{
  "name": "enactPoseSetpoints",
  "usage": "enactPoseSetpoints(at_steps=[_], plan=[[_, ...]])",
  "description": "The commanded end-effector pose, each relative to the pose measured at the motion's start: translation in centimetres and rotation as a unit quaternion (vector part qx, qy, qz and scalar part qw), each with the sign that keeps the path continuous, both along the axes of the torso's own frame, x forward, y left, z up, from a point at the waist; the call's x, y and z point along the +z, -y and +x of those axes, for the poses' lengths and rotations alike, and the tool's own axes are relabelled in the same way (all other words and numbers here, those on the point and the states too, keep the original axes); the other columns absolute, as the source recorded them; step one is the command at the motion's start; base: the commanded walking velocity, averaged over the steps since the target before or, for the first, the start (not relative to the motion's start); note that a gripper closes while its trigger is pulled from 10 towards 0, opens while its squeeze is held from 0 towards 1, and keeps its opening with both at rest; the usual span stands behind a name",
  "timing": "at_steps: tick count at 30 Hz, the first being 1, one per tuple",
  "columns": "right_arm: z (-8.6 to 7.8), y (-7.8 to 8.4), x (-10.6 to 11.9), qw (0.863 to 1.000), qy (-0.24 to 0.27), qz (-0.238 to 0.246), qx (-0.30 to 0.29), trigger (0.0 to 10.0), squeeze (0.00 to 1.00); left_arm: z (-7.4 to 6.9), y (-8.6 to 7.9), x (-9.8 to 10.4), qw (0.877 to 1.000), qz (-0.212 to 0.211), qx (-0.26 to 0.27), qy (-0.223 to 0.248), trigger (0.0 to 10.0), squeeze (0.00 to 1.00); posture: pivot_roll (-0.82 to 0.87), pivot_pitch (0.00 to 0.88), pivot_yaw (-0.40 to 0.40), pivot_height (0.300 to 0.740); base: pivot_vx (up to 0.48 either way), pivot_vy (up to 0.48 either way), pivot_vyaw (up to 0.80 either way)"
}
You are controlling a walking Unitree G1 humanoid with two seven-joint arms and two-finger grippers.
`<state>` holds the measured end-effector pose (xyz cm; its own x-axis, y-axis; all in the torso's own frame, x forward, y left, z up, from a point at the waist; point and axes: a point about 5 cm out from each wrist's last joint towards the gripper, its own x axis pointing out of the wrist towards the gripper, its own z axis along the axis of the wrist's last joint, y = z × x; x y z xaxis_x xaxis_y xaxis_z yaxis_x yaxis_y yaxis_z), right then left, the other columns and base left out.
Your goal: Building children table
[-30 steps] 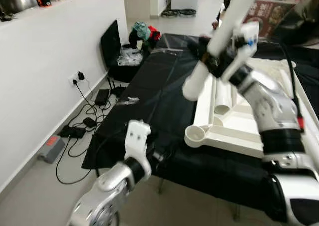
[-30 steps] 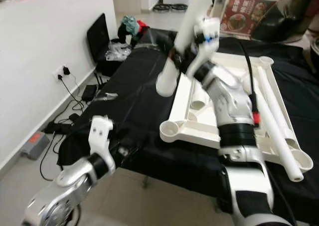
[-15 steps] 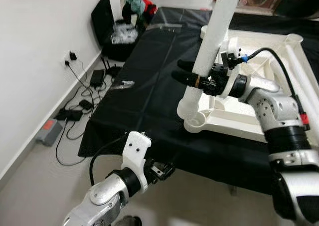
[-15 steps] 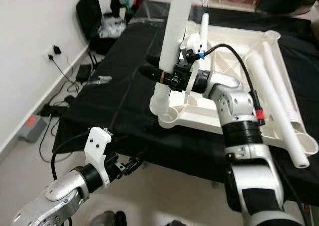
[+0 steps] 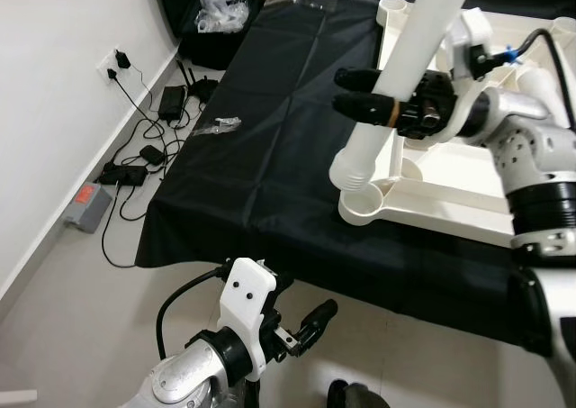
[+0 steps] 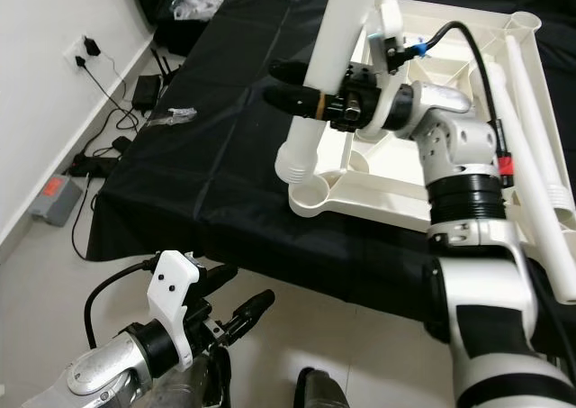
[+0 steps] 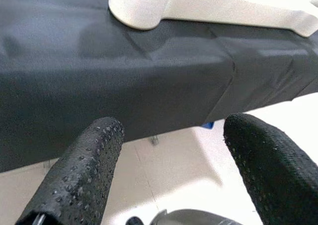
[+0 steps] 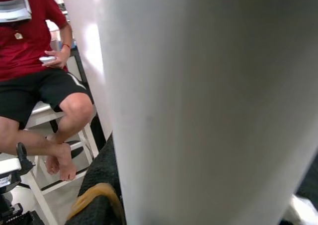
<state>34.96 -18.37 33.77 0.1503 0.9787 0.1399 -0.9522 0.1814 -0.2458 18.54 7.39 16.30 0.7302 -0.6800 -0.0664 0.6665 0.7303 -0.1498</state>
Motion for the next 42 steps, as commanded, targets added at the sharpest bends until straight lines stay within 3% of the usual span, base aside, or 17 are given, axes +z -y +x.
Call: enactPoseSetpoints(at_steps=[1, 7, 21, 29, 34, 42], plan=[[-0.4, 0.4, 0.7, 1.0, 0.021, -0.005, 0.012, 10.0, 0.0, -0.4, -0.2, -0.4, 1.0, 0.008, -0.003, -0.016, 10.0, 0.0, 0.19, 0.345, -0.002, 0.74, 0.0, 0.0, 0.0], [-1.2, 0.8, 0.0, 0.999, 0.025, -0.027, 0.032, 10.0, 0.0, -0.4, -0.4, -0.5, 1.0, 0.013, 0.0, -0.015, 10.0, 0.0, 0.2, 0.325, 0.011, 0.74, 0.0, 0.0, 0.0], [-2.0, -0.2, -2.5, 0.998, 0.022, -0.05, 0.032, 10.0, 0.0, -0.3, -0.6, -0.6, 1.0, 0.022, -0.007, -0.014, 10.0, 0.0, 0.21, 0.283, 0.035, 0.74, 0.0, 0.0, 0.0], [-1.8, -0.4, -2.2, 0.997, 0.036, -0.058, 0.022, 10.0, 0.0, -0.5, -0.5, -0.6, 1.0, 0.022, -0.01, -0.012, 10.0, 0.0, 0.21, 0.272, 0.035, 0.74, 0.0, 0.0, 0.0], [-1.7, 0.6, -1.3, 0.996, 0.052, -0.074, -0.003, 10.0, 0.0, -0.7, -0.5, -0.6, 1.0, 0.022, -0.013, -0.013, 10.0, 0.0, 0.21, 0.27, 0.034, 0.74, 0.0, 0.0, 0.0], [-1.8, 1.0, -1.0, 0.994, 0.063, -0.085, -0.004, 10.0, 0.0, -0.7, -0.6, -0.6, 1.0, 0.023, -0.016, -0.013, 10.0, 0.0, 0.21, 0.277, 0.043, 0.74, 0.0, 0.0, 0.0]])
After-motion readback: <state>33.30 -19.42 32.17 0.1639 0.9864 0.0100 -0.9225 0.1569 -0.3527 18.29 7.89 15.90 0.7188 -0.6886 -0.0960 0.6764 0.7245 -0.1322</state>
